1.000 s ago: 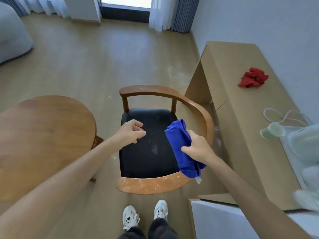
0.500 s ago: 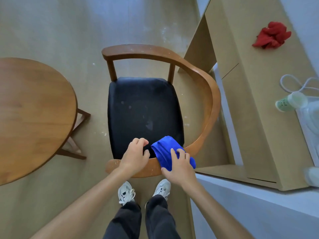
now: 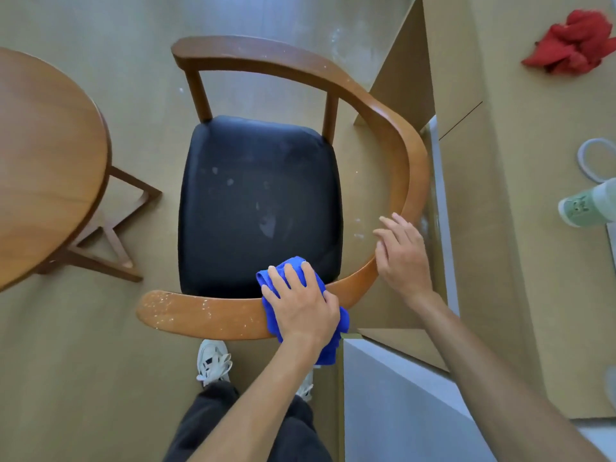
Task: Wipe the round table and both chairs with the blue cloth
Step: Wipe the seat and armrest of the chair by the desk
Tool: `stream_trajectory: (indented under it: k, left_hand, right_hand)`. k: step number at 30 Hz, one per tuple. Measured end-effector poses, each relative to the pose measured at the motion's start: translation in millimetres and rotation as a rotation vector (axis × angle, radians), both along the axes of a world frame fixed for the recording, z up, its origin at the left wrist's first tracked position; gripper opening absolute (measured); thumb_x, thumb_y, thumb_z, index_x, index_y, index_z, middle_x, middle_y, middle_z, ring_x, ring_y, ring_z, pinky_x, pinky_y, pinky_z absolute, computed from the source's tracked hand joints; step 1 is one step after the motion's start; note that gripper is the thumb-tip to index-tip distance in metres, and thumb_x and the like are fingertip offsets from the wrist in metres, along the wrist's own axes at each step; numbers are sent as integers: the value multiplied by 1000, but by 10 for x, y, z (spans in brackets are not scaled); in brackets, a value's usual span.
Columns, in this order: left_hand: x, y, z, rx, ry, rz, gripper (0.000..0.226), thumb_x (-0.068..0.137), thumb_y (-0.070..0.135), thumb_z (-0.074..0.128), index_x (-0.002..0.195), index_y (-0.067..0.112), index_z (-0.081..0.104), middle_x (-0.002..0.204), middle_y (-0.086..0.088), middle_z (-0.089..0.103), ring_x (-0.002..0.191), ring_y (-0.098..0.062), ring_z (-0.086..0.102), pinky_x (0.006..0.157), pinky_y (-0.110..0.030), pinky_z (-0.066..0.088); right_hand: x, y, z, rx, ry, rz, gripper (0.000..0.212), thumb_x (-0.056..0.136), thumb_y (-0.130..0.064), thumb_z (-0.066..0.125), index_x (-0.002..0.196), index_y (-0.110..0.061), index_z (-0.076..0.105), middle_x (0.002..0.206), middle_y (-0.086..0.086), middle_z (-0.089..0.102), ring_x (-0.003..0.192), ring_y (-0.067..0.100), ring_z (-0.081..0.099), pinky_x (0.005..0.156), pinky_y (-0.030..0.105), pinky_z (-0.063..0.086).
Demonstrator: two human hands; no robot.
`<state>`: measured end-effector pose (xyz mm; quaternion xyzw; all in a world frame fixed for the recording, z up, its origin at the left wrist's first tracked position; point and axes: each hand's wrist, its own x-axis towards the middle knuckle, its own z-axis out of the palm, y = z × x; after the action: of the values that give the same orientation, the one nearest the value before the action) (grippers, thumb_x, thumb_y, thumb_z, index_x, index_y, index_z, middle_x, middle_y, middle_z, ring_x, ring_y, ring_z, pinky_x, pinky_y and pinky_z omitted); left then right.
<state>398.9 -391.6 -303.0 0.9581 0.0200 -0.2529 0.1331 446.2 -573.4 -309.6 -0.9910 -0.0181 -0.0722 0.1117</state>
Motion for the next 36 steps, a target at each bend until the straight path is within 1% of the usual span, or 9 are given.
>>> stream_trajectory:
  k: [2, 5, 9, 12, 17, 26, 29, 33, 36]
  left_hand:
    - [-76, -50, -113, 10, -99, -46, 57, 73, 30, 49, 123, 5, 56, 125, -22, 57, 123, -47, 46, 95, -59, 43]
    - [-148, -291, -178, -41, -241, -87, 58, 76, 30, 46, 128, 7, 54, 132, -20, 54, 128, -45, 44, 101, -58, 41]
    - [-111, -851, -241, -112, -250, -185, 61, 80, 38, 44, 134, 11, 50, 140, -20, 48, 133, -43, 40, 103, -61, 37]
    - [-52, -900, -344, -83, -279, -216, 60, 77, 36, 55, 133, 16, 50, 139, -16, 50, 128, -43, 45, 99, -58, 43]
    - [-162, -165, -436, -237, -456, -224, 54, 79, 39, 57, 126, 13, 60, 130, -16, 57, 122, -45, 49, 94, -51, 45]
    - [-125, 1952, -334, -137, -500, -198, 53, 74, 32, 55, 119, 7, 67, 128, -15, 58, 126, -40, 45, 104, -52, 38]
    - [-196, 1545, -307, -140, -539, -93, 50, 72, 34, 61, 114, 9, 68, 123, -13, 61, 120, -42, 49, 98, -54, 40]
    - [-268, 561, -247, -201, -485, -161, 59, 71, 51, 63, 122, 21, 60, 128, -8, 55, 123, -38, 45, 102, -52, 37]
    - [-202, 339, -272, -246, -496, -186, 53, 73, 40, 58, 123, 24, 57, 128, -6, 53, 122, -37, 45, 98, -49, 41]
  right_hand:
    - [183, -191, -219, -213, -29, 167, 26, 93, -18, 46, 100, -8, 68, 127, 12, 61, 128, 30, 49, 114, 46, 26]
    - [305, -295, -442, -306, -106, 210, 23, 94, -19, 46, 95, -9, 68, 117, 9, 66, 118, 27, 56, 114, 45, 25]
    - [447, -290, -564, -301, -222, 280, 18, 94, -15, 48, 86, -13, 64, 89, 0, 67, 83, 24, 60, 85, 35, 38]
    - [516, -319, -603, -318, -267, 323, 20, 93, -14, 47, 82, -12, 63, 84, 1, 66, 79, 24, 60, 78, 34, 38]
    - [468, -321, -609, -337, -247, 341, 23, 92, -18, 46, 85, -9, 66, 101, 5, 69, 96, 26, 62, 102, 40, 33]
    - [459, -244, -558, -355, -207, 321, 32, 92, -22, 40, 81, -7, 66, 94, 10, 70, 91, 28, 61, 95, 42, 37]
    - [445, -210, -559, -368, -193, 298, 38, 93, -24, 36, 78, -6, 66, 91, 12, 71, 88, 30, 61, 92, 43, 37]
    - [455, -178, -571, -389, -184, 275, 44, 94, -26, 34, 75, -5, 67, 88, 13, 72, 86, 31, 62, 91, 45, 37]
    - [435, -196, -593, -387, -237, 281, 43, 93, -24, 34, 72, -4, 66, 82, 13, 72, 83, 32, 63, 87, 45, 39]
